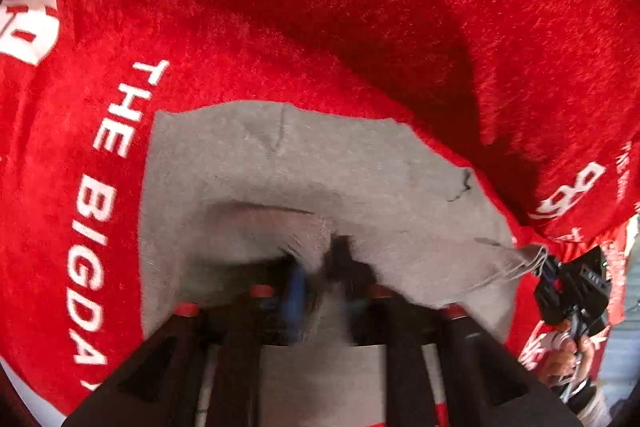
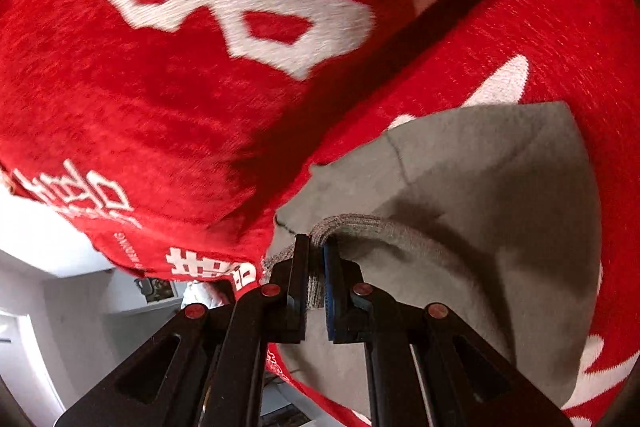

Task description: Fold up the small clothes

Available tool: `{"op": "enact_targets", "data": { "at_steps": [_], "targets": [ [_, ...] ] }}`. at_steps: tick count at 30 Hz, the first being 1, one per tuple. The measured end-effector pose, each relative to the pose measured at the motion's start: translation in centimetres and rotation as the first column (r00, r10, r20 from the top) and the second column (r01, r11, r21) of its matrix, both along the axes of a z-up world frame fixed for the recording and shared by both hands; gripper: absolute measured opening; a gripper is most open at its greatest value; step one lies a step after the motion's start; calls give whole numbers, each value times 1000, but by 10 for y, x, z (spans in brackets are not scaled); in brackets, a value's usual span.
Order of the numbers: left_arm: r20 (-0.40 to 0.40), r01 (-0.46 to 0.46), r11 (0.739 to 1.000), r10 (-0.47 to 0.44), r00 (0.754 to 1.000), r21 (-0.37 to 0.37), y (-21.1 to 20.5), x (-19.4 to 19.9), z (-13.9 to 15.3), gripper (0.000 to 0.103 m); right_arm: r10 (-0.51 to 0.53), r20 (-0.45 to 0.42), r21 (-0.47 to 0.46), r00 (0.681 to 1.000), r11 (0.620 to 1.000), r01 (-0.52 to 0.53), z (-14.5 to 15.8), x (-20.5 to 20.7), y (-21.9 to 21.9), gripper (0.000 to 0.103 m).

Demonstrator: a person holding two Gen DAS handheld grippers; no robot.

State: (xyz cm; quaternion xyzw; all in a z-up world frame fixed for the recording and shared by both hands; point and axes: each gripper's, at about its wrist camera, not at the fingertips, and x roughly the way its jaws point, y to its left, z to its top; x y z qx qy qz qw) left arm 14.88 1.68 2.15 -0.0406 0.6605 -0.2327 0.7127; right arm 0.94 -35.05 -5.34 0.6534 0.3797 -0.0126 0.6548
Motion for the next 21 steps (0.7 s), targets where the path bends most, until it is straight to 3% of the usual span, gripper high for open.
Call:
{"op": "enact_targets", "data": {
  "at_steps": [2, 3, 7, 11, 16, 18, 21],
  "targets": [
    [112, -17, 998, 10, 994, 62, 3, -1, 17, 80, 5, -3, -3, 1000, 1000, -5, 1, 2, -3, 11],
    [165, -26, 997, 14, 986, 71, 6, -2, 28, 82, 12, -8, -10, 1000, 1000, -12, 4, 3, -4, 11],
    [195, -17, 997, 2, 981, 75, 11, 0, 48, 82, 26, -20, -41, 999, 999, -27, 17, 3, -5, 12],
    [148, 20, 998, -30, 988, 67, 9, -3, 43, 82, 100, -29, -140, 995, 985, -103, 33, 7, 5, 12],
    [68, 105, 993, -108, 992, 49, -21, -19, 8, 82, 227, -149, -250, 963, 933, -259, 24, 33, 24, 11],
    [55, 116, 990, -120, 991, 80, -34, -21, -8, 82, 233, -185, -267, 955, 923, -277, 14, 40, 26, 11],
    [98, 86, 985, -101, 990, 150, -46, -14, -24, 82, 214, -260, -304, 941, 907, -291, 0, 44, 20, 11]
  ]
}}
